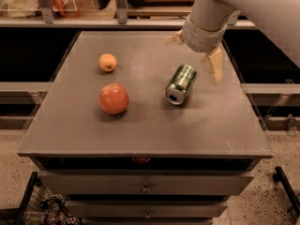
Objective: Knock green can over
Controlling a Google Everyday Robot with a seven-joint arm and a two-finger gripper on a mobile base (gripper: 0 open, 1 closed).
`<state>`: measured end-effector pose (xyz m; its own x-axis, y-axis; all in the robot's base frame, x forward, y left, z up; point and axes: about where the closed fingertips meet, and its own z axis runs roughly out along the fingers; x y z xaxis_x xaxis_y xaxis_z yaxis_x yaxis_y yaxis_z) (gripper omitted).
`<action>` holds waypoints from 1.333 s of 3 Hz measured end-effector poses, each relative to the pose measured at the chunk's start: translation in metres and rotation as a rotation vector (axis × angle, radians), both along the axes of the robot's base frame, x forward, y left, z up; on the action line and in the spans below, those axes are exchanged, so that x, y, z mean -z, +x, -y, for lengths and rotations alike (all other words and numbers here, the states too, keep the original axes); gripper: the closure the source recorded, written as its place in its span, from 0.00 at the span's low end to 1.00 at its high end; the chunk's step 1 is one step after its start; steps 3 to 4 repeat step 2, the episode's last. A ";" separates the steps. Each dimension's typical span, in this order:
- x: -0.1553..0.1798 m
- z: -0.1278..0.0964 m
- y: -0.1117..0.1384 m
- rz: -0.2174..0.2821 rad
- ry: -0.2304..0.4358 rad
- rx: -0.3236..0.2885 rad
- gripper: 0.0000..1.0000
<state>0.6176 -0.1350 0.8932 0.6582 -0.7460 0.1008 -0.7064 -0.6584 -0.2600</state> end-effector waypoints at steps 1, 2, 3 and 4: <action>-0.007 0.009 0.001 -0.031 0.051 0.106 0.00; -0.008 0.022 0.003 -0.060 0.074 0.207 0.00; -0.008 0.022 0.003 -0.060 0.074 0.207 0.00; -0.008 0.022 0.003 -0.060 0.074 0.207 0.00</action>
Offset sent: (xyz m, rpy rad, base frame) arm 0.0005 -0.0400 0.0125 0.0958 0.1008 -0.3258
